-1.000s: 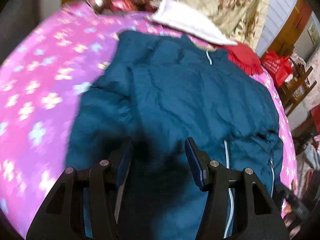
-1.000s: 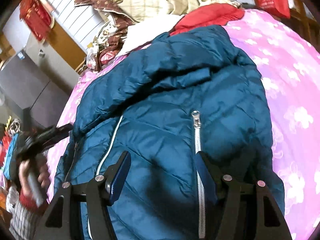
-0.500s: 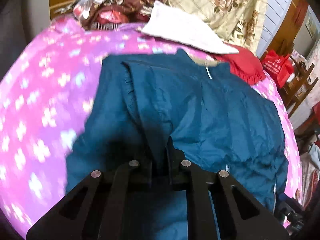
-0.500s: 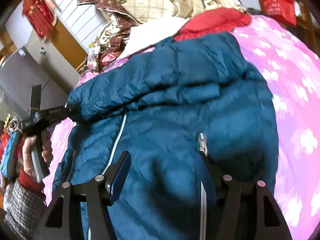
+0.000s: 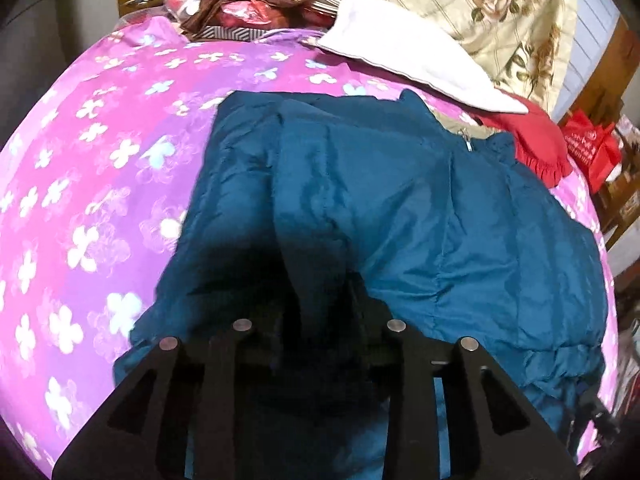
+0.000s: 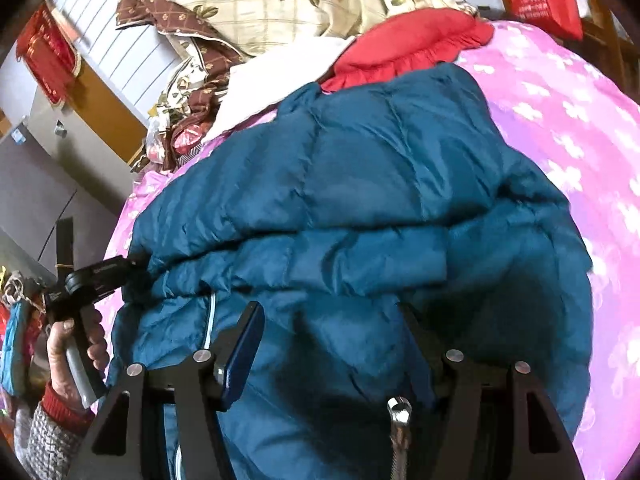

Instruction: Fold large clothes

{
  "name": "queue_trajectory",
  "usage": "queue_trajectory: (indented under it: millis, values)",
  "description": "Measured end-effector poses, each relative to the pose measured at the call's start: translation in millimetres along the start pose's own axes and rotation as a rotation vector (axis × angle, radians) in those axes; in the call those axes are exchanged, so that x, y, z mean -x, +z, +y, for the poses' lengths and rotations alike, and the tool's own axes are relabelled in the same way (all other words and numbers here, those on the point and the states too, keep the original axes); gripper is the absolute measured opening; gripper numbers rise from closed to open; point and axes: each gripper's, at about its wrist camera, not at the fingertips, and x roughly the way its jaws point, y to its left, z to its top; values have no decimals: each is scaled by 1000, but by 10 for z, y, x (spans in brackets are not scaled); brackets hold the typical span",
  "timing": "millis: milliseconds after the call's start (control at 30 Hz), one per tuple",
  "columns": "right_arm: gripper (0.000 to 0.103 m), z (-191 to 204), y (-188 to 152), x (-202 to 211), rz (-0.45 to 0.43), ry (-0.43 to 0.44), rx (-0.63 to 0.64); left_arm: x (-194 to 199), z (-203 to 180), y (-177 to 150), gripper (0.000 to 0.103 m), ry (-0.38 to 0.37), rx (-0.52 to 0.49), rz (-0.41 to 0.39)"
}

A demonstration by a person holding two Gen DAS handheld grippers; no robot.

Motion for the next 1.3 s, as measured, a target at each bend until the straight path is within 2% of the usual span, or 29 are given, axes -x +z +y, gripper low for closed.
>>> queue_trajectory:
  millis: [233, 367, 567, 667, 767, 900, 1033, 1100, 1233, 1300]
  values:
    - [64, -63, -282, 520, -25, -29, 39, 744, 65, -434, 28, 60, -74, -89]
    - [64, -205, -523, 776, -11, -27, 3, 1173, 190, -795, 33, 69, -65, -133]
    - [64, -398, -991, 1135, 0, -50, -30, 1664, 378, -1367, 37, 161, -63, -202]
    - [64, -483, -1213, 1276, -6, -47, -74, 1810, 452, -1648, 37, 201, -59, -214]
    - [64, -529, -1440, 1495, -30, -54, -131, 1893, 517, -1865, 37, 196, -44, -227]
    - [64, -476, -1632, 1844, -99, -104, -88, 1925, 594, -2084, 37, 186, -7, -211]
    - [64, -511, -1703, 2047, -139, -103, -104, 1959, 621, -2251, 37, 205, -6, -212]
    - [62, -528, -1728, 2089, -126, -97, -102, 1974, 639, -2309, 37, 218, 0, -209]
    - [62, -483, -1774, 2103, -126, -152, -57, 2028, 678, -2390, 37, 228, 16, -214]
    - [62, -501, -1784, 2079, -114, -152, -65, 2055, 697, -2416, 37, 238, 15, -220]
